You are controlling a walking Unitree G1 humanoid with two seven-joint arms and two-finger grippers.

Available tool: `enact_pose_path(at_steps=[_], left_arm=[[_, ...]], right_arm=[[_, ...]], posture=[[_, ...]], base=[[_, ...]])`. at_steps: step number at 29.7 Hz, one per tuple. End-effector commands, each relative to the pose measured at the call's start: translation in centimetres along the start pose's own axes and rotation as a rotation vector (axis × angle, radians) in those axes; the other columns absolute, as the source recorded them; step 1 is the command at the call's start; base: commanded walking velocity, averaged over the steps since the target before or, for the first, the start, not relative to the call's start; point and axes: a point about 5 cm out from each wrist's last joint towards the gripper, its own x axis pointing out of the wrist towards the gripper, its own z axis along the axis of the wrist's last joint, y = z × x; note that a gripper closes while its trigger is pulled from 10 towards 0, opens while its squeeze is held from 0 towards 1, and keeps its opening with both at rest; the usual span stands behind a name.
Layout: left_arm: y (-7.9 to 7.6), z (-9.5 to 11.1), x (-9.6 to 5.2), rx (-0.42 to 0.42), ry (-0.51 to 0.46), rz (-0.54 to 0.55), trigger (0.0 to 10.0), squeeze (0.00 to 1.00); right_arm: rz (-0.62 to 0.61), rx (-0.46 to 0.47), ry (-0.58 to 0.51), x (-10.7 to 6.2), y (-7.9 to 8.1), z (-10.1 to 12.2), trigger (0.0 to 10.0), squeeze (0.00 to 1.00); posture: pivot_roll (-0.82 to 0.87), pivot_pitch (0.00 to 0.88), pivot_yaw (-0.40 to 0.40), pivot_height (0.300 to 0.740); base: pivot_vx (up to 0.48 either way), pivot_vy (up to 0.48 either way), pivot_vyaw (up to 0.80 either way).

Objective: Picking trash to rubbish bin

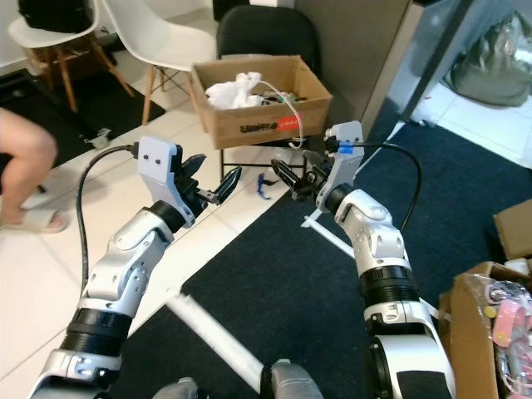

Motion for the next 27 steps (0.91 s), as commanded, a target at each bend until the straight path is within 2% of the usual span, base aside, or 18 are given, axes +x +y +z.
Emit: enact_pose_path(at_steps=[1, 27], left_arm=[[-0.11, -0.3, 0.02, 0.004, 0.013, -0.009, 10.0, 0.0], [-0.13, -0.51, 0.04, 0.004, 0.014, -0.007, 10.0, 0.0]], right_arm=[[-0.001, -0.01, 0.013, -0.1, -0.15, -0.11, 10.0, 0.0], [-0.007, -0.023, 0.0, -0.18, -0.23, 0.16, 10.0, 0.0]], posture=[[-0.04, 0.0, -0.063, 0.74], [-0.05, 0.0, -0.063, 0.74]], base=[[-0.322, 0.0, 0.0], [-0.32, 0.0, 0.0]])
